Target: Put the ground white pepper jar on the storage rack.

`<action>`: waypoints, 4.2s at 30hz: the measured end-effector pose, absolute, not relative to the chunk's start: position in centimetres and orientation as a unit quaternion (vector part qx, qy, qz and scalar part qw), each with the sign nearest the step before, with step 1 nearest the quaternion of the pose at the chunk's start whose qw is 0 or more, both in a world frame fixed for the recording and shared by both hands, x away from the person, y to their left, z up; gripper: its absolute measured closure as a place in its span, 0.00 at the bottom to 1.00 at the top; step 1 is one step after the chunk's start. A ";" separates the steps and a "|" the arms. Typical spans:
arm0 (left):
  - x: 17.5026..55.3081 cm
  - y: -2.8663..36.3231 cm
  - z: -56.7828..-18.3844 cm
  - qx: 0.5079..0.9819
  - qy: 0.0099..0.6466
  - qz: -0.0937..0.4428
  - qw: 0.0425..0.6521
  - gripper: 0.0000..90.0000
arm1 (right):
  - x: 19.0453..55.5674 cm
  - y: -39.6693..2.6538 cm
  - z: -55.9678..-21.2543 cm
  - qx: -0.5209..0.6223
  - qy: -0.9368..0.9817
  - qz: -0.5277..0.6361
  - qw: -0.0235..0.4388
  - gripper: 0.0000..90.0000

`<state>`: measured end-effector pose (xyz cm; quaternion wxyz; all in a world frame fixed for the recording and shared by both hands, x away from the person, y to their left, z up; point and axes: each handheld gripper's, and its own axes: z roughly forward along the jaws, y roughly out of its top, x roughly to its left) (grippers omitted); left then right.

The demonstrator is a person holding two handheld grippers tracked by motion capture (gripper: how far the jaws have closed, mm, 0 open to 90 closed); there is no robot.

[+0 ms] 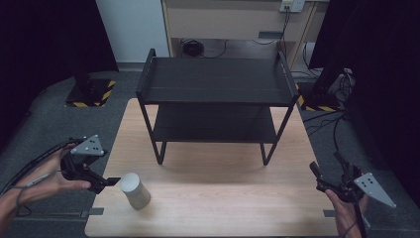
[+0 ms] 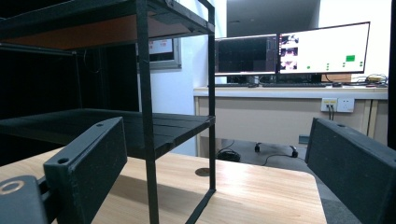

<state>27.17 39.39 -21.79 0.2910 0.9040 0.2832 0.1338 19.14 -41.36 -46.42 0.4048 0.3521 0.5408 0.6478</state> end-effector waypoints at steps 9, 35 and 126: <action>27.5 38.6 -24.3 0.908 0.279 0.122 0.288 0.04 | 19.1 -41.3 -46.4 0.352 0.541 0.648 0.404 0.06; 27.9 36.6 -30.8 0.910 0.274 0.112 0.289 0.20 | 19.1 -41.2 -46.4 0.356 0.542 0.645 0.403 0.07; 47.9 24.5 1.1 0.865 0.317 0.168 0.351 0.37 | 19.1 -41.7 -46.7 0.363 0.534 0.648 0.403 0.09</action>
